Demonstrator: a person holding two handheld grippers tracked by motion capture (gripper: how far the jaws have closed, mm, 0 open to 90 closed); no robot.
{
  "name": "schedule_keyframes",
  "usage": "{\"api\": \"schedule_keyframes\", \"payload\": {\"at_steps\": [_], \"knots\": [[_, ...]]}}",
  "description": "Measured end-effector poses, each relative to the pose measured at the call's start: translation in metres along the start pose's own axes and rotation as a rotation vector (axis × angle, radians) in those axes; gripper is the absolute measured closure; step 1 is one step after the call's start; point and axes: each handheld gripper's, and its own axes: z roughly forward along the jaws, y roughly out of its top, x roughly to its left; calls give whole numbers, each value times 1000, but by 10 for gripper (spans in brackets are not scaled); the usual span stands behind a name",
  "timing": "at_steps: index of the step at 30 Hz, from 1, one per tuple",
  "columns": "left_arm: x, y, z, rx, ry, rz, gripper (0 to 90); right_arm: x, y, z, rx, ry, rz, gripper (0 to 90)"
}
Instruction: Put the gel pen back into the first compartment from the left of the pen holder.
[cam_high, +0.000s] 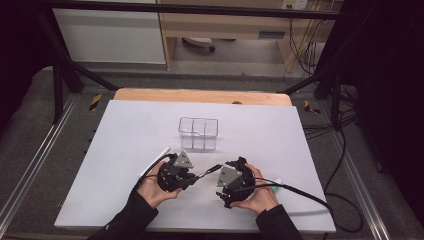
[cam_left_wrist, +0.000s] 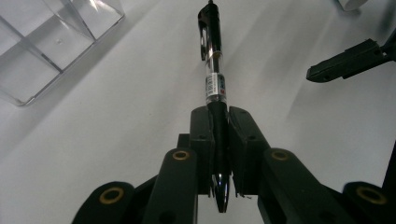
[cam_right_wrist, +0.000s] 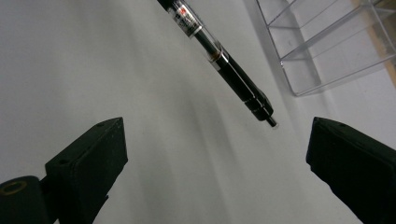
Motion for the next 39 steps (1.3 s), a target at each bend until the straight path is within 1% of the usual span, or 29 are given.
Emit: {"api": "schedule_keyframes", "payload": {"at_steps": [7,9,13,17,20,23,24,26,27,31,32,33,34,35,39], "knots": [[0,10,3,6,-7,5,796,-2,4,-2,-2,-34,-79,122],[0,13,4,8,-11,8,796,-2,5,-4,1,-41,-103,155],[-3,19,6,11,-17,19,795,-2,5,-6,-11,-50,-134,201],[-6,26,8,14,-21,30,795,-3,3,-7,-24,-60,-187,256],[-8,31,10,14,-26,32,795,-4,2,-7,-33,-61,-235,308],[-11,35,13,16,-30,39,795,-4,1,-6,-18,-60,-271,363],[-12,36,14,20,-30,45,796,-3,1,-6,-10,-63,-285,381],[-14,39,15,22,-31,48,795,-3,0,-6,-11,-69,-313,415],[-14,40,16,23,-33,52,795,-3,0,-6,-11,-76,-335,436],[-18,45,17,20,-42,58,795,-1,-1,-6,-11,-87,-382,506],[-18,46,17,20,-43,60,795,-2,-1,-6,-17,-91,-411,527],[-19,47,17,21,-45,59,795,-1,-1,-6,-18,-92,-412,548],[-19,47,18,22,-46,60,795,-1,-2,-7,-19,-93,-423,565],[-19,47,18,25,-47,61,795,-1,-2,-7,-19,-97,-446,584],[-19,48,21,27,-48,58,795,-1,-2,-8,-27,-103,-484,629]]}}
